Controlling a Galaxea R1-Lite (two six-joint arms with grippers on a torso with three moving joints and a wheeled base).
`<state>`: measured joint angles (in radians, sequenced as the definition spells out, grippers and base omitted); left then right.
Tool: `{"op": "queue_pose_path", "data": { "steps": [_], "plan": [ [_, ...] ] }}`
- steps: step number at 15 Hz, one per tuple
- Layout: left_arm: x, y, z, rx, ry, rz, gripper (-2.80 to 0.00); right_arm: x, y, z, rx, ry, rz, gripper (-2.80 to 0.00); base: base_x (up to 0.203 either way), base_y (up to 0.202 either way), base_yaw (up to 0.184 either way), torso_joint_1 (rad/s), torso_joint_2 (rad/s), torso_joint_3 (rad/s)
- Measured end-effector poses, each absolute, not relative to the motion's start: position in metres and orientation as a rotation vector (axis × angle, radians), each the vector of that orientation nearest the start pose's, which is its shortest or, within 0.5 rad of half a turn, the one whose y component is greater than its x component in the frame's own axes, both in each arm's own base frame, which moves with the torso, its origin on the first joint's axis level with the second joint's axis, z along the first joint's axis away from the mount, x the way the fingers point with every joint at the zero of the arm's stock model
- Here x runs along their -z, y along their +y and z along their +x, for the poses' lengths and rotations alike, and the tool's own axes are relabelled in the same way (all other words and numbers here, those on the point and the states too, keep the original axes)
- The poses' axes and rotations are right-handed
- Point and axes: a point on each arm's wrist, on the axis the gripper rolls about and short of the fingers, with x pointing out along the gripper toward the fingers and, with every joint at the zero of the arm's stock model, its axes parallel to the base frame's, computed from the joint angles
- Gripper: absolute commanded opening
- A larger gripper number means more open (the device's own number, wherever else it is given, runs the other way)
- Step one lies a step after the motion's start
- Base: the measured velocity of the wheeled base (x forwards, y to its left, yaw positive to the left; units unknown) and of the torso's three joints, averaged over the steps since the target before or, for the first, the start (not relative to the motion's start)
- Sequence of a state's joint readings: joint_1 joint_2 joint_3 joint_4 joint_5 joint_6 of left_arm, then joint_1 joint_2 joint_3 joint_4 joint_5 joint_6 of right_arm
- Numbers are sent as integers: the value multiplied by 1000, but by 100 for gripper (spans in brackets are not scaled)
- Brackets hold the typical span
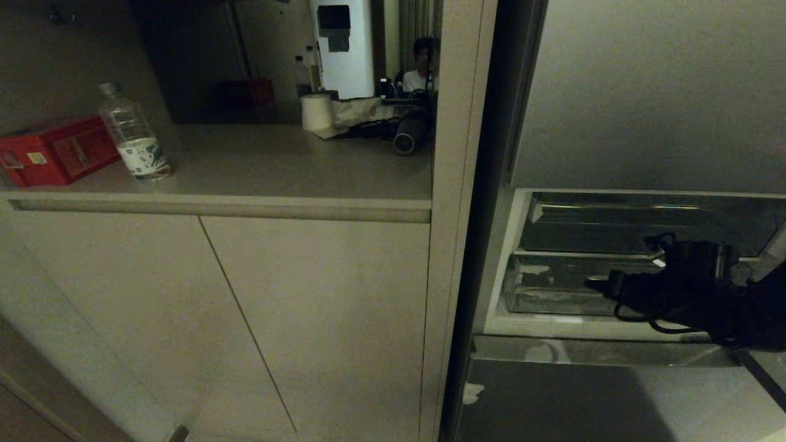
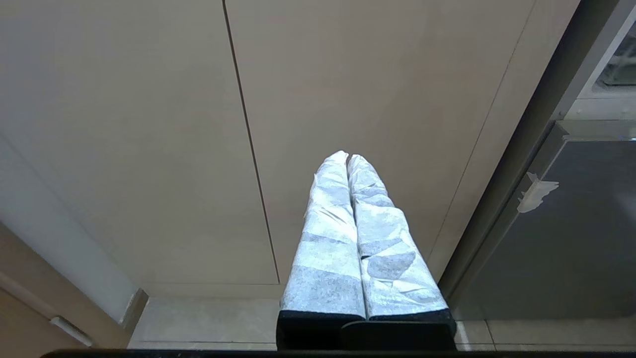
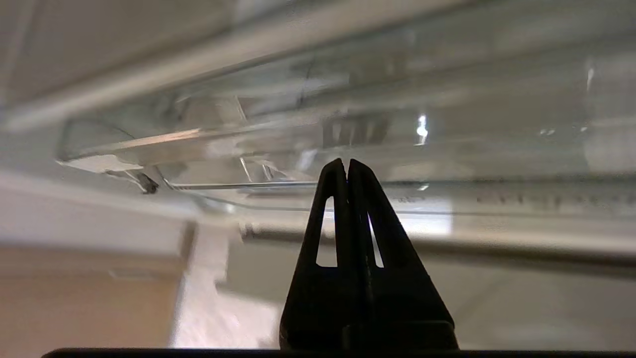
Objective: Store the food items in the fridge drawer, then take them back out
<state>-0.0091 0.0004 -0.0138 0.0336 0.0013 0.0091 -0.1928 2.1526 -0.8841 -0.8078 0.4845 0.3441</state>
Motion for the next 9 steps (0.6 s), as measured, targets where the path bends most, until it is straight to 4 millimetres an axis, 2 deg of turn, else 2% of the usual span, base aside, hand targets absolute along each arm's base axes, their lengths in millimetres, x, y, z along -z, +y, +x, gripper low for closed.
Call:
{"op": "queue_pose_path", "data": {
  "steps": [3,5,9],
  "plan": [
    [-76,0,-24,8,20,9,-280,-62,-63,379,-205,436,547,-280,0,0,0,0,0,0],
    [-76,0,-24,8,20,9,-280,-64,-62,371,-200,444,567,-280,0,0,0,0,0,0],
    [-76,0,-24,8,20,9,-280,-87,-55,326,-197,447,563,-280,0,0,0,0,0,0]
  ]
}}
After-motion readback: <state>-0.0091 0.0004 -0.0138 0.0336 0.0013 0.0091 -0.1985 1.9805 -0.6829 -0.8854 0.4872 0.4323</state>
